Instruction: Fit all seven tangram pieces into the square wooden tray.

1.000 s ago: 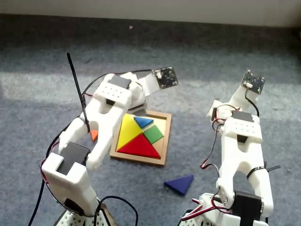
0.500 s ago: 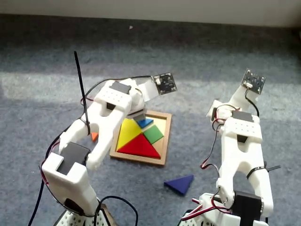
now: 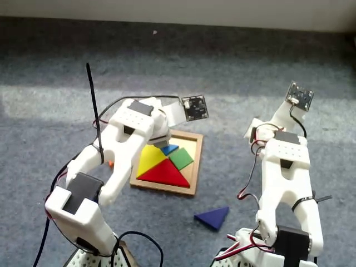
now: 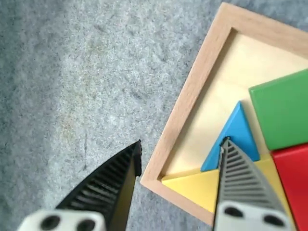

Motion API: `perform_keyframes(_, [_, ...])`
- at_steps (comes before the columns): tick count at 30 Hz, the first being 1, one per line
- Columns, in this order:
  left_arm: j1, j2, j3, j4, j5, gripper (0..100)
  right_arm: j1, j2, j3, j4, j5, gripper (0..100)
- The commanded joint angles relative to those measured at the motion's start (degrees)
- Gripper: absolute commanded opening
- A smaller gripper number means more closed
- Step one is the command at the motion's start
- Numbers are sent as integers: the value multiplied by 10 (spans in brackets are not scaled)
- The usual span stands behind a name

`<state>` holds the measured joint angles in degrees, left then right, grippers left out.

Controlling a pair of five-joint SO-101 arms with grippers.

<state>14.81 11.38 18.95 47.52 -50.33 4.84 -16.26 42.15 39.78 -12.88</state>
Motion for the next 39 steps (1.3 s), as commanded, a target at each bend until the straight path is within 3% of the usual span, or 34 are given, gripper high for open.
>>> perform_keyframes(1, [12,-11,3,4,-4,270,6,-27,-8,-11,1,6])
perform_keyframes(6, [33,-12,-1,55,-4,268,6,-27,-8,-11,1,6])
perform_keyframes(16, [40,-15,-2,59,-4,267,6,-27,-8,-11,1,6])
perform_keyframes(28, [8,-150,0,100,18,267,6,-27,-8,-11,1,6])
perform_keyframes(39, [-150,-159,-3,118,275,270,5,-27,-8,-11,1,6])
